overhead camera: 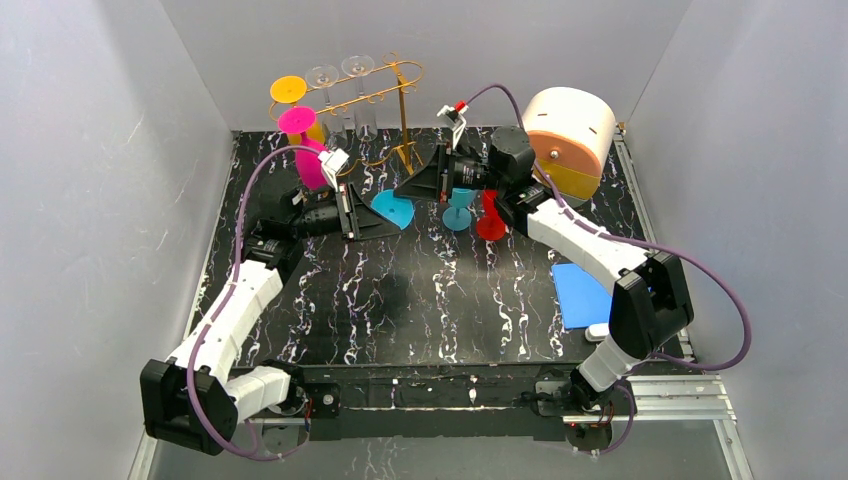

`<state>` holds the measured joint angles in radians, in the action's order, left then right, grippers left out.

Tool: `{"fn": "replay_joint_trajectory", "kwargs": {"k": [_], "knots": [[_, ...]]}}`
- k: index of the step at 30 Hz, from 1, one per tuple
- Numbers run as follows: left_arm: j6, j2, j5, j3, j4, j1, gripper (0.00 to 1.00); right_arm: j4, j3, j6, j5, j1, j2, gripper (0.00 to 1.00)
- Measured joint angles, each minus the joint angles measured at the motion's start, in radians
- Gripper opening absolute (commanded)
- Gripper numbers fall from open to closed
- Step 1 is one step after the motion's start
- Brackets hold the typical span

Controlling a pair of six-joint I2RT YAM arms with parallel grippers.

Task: Take the wine glass off the wine glass rack
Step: Place the wine glass at the center of the board.

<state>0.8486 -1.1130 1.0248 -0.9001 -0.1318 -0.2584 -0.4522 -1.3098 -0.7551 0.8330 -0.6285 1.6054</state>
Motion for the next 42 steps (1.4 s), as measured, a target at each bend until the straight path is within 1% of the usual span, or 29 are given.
{"fn": "replay_joint_trajectory", "kwargs": {"k": [2, 4, 6, 9, 12, 13, 14, 15, 17, 20, 22, 24, 27, 32, 33, 35, 36, 42], "knots": [[-0.003, 0.0, 0.005, -0.002, -0.002, -0.003, 0.3, -0.019, 0.01, -0.006, 0.008, 0.0, 0.0, 0.01], [-0.004, 0.0, 0.005, -0.005, -0.003, -0.006, 0.33, -0.022, 0.019, -0.014, 0.019, 0.0, 0.0, 0.01], [-0.003, 0.0, 0.004, -0.009, -0.009, -0.006, 0.17, -0.027, 0.026, -0.027, 0.035, 0.0, 0.002, 0.01], [0.007, 0.0, 0.006, -0.011, -0.033, -0.008, 0.01, -0.053, 0.03, -0.058, 0.053, 0.0, 0.004, 0.01], [0.019, 0.0, 0.008, -0.011, -0.058, -0.006, 0.0, -0.114, 0.031, -0.094, 0.064, 0.001, 0.004, 0.01], [0.019, 0.0, 0.009, -0.012, -0.066, -0.006, 0.0, -0.128, 0.031, -0.103, 0.065, 0.001, 0.004, 0.05], [0.016, 0.002, 0.01, -0.012, -0.07, -0.006, 0.0, -0.135, 0.032, -0.111, 0.066, 0.001, 0.005, 0.13], [0.013, 0.004, 0.011, -0.012, -0.07, -0.006, 0.0, -0.142, 0.032, -0.12, 0.069, 0.001, 0.006, 0.22], [0.002, 0.01, 0.01, -0.012, -0.069, -0.006, 0.0, -0.153, 0.032, -0.137, 0.073, 0.0, 0.007, 0.37], [-0.027, 0.028, 0.007, -0.012, -0.069, -0.008, 0.0, -0.158, 0.032, -0.153, 0.083, 0.0, 0.008, 0.51], [-0.051, 0.053, 0.005, -0.012, -0.069, -0.008, 0.0, -0.159, 0.032, -0.165, 0.083, 0.0, 0.01, 0.56], [-0.085, 0.088, -0.01, -0.012, -0.066, -0.008, 0.0, -0.173, 0.032, -0.193, 0.084, -0.003, 0.011, 0.59], [-0.13, 0.126, -0.023, -0.01, -0.064, -0.007, 0.0, -0.205, 0.032, -0.228, 0.087, -0.008, 0.011, 0.61], [-0.181, 0.131, -0.023, -0.002, -0.067, -0.007, 0.0, -0.19, 0.031, -0.252, 0.093, -0.002, 0.011, 0.63], [-0.19, 0.132, -0.024, 0.003, -0.067, -0.006, 0.0, -0.183, 0.031, -0.256, 0.093, 0.003, 0.01, 0.65], [-0.209, 0.133, -0.023, 0.013, -0.065, -0.006, 0.0, -0.173, 0.033, -0.261, 0.087, 0.017, 0.005, 0.71], [-0.221, 0.136, -0.016, 0.022, -0.066, -0.006, 0.0, -0.171, 0.035, -0.263, 0.077, 0.026, 0.001, 0.72], [-0.323, 0.171, 0.0, 0.043, -0.017, -0.009, 0.0, -0.175, 0.031, -0.301, 0.068, 0.08, -0.005, 0.74]]}}
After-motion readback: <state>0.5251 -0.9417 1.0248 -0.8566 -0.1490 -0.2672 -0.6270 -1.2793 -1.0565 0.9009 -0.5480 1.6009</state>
